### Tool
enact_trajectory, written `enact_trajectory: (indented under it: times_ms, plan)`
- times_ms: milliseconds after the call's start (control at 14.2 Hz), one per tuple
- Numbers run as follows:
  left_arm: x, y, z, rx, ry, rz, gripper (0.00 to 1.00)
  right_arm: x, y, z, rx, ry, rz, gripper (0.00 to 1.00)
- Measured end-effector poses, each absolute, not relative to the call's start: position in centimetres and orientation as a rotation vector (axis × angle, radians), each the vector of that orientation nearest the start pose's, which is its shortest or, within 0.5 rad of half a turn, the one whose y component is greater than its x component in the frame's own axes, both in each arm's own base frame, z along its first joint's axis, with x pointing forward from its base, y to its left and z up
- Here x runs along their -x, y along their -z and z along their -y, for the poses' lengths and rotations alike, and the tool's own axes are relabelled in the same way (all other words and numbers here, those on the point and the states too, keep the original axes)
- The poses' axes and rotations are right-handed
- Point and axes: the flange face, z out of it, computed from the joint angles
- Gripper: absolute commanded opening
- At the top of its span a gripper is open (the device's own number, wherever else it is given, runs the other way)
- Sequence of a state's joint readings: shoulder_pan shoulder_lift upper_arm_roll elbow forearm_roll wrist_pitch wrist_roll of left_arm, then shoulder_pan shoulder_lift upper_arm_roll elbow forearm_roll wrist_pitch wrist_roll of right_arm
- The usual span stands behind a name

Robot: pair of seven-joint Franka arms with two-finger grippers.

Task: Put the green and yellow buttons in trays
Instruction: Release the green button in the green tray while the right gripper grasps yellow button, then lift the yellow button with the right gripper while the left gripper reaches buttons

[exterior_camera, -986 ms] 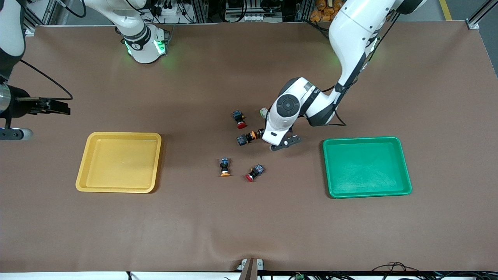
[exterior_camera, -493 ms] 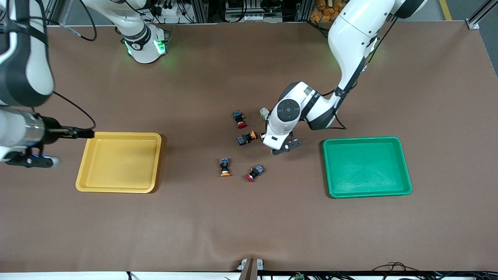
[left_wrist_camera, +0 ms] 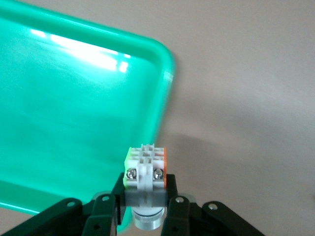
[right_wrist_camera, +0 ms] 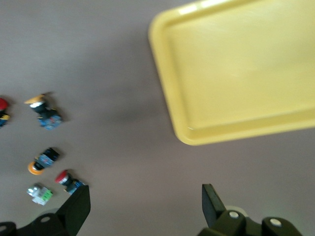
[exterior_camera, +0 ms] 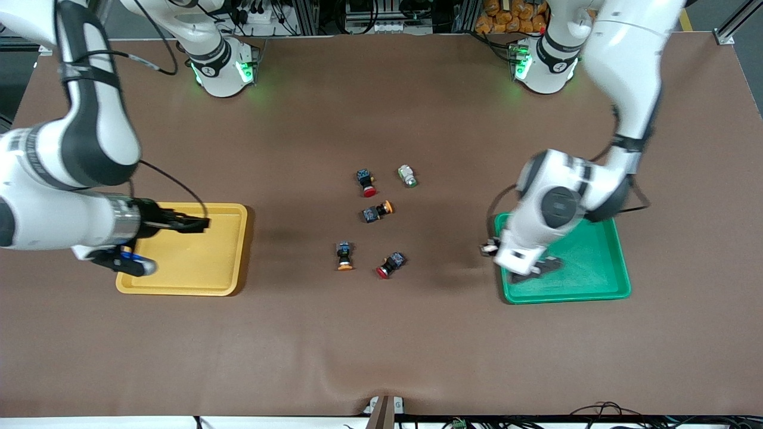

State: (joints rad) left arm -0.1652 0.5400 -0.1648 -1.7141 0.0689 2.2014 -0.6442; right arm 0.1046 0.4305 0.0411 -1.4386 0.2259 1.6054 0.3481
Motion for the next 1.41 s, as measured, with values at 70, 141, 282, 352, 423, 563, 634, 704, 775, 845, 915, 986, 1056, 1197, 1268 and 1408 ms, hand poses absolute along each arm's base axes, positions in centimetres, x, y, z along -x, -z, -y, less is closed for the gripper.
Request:
enact_trajectory:
  times_ms: [70,141,282,352,423,563,634,704,775,845,915,986,1056,1197,1268,1408]
  plan:
    - [-63.9,-27.4,18.0,3.108,-0.106,0.449,0.0,-64.8,-42.8,-14.2,2.922,-0.402,-0.31,1.0]
    - [-64.2,-27.1,15.7,3.105,-0.125,0.44,0.0,-64.9,-42.7,-17.2,2.928,-0.335,-0.267,1.0]
    - [-64.8,-26.1,11.0,3.103,-0.154,0.403,0.0,-64.9,-41.8,-22.8,2.927,-0.214,-0.195,1.0]
    - [-64.9,-25.4,8.7,3.091,-0.165,0.379,0.0,-65.0,-40.8,-24.7,2.923,-0.168,-0.174,1.0]
    - [-65.0,-24.5,6.8,3.067,-0.173,0.355,0.0,-65.4,-39.6,-25.9,2.917,-0.124,-0.163,1.0]
    - [-65.0,-22.9,3.9,3.02,-0.187,0.338,0.29,-66.1,-36.6,-27.7,2.907,-0.056,-0.151,1.0]
    - [-65.0,-22.3,2.9,3.01,-0.198,0.346,0.68,-66.2,-35.2,-28.8,2.904,-0.03,-0.141,1.0]
    - [-65.0,-21.7,2.3,3.007,-0.207,0.355,1.0,-66.2,-33.8,-29.8,2.901,-0.008,-0.13,1.0]
    - [-64.9,-21.4,2.1,3.008,-0.21,0.359,1.0,-66.1,-32.6,-30.9,2.9,0.008,-0.116,1.0]
    - [-65.0,-21.4,2.2,3.01,-0.208,0.356,1.0,-65.8,-31.4,-31.9,2.904,0.019,-0.096,1.0]
    - [-65.1,-21.8,2.7,3.015,-0.203,0.345,1.0,-65.5,-30.3,-32.8,2.911,0.02,-0.077,1.0]
    - [-65.1,-22.5,3.6,3.021,-0.205,0.328,1.0,-65.1,-29.2,-33.6,2.918,0.005,-0.065,1.0]
    - [-65.0,-23.5,4.9,3.026,-0.217,0.301,1.0,-64.6,-28.0,-34.2,2.926,-0.017,-0.069,1.0]
    - [-64.7,-26.8,8.3,3.045,-0.214,0.25,1.0,-63.8,-25.7,-35.1,2.934,-0.029,-0.086,1.0]
    - [-64.4,-28.4,10.1,3.057,-0.204,0.261,1.0,-63.4,-24.6,-35.6,2.934,-0.019,-0.085,1.0]
    - [-63.3,-30.5,14.5,3.085,-0.214,0.336,1.0,-62.4,-21.9,-36.6,2.928,0.025,-0.1,1.0]
